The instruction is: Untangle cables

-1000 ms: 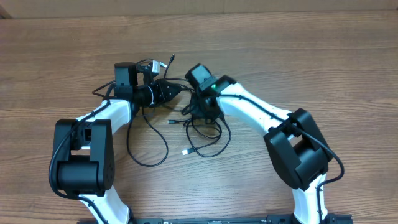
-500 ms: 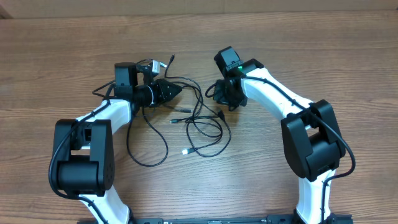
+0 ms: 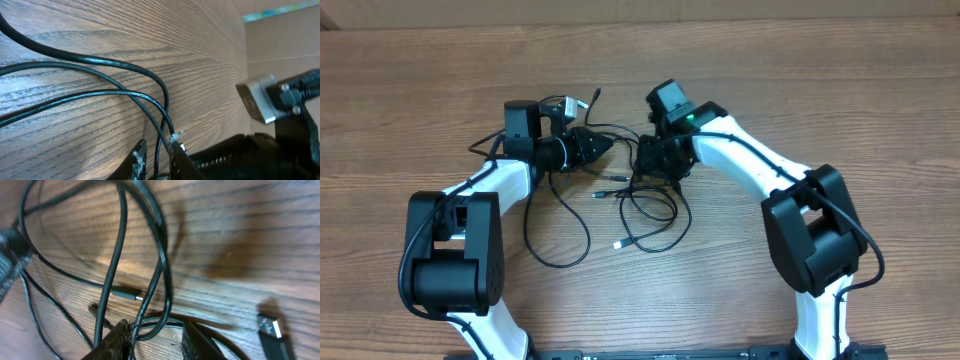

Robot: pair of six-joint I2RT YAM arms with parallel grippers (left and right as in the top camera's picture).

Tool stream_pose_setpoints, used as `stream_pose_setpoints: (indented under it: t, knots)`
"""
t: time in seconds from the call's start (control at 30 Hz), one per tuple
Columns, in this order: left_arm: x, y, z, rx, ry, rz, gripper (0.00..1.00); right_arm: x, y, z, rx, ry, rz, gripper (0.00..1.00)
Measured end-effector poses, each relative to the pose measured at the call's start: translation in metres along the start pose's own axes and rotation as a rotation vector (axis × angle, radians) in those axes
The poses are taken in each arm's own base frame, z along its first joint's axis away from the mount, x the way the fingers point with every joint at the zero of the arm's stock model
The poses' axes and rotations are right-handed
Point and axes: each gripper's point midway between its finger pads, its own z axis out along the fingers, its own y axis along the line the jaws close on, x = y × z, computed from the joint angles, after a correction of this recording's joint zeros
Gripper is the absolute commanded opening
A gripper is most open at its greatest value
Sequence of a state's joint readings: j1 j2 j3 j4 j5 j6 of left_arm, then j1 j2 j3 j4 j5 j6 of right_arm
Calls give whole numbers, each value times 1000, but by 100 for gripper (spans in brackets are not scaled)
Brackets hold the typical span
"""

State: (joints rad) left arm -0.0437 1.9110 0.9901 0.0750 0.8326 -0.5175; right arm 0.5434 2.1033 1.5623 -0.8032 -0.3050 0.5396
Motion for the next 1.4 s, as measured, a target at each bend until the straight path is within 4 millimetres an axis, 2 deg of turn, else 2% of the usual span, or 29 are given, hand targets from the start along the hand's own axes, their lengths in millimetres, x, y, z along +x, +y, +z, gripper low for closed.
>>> stream_pose_setpoints:
  t: [0.2,0.23,0.6,1.23,1.4]
  knots:
    - [0,0,0,0,0,0,17,9,-3,6,117,-36,-29,31]
    - [0,0,0,0,0,0,18,9,-3,7,133,-46,-35,28]
    - [0,0,0,0,0,0,18,1,-21,3,261,-116,-36,25]
    - [0,0,0,0,0,0,19,-8,-20,2,261,-161,-14,26]
    - [0,0,0,0,0,0,19,-7,-21,12,256,-146,-12,25]
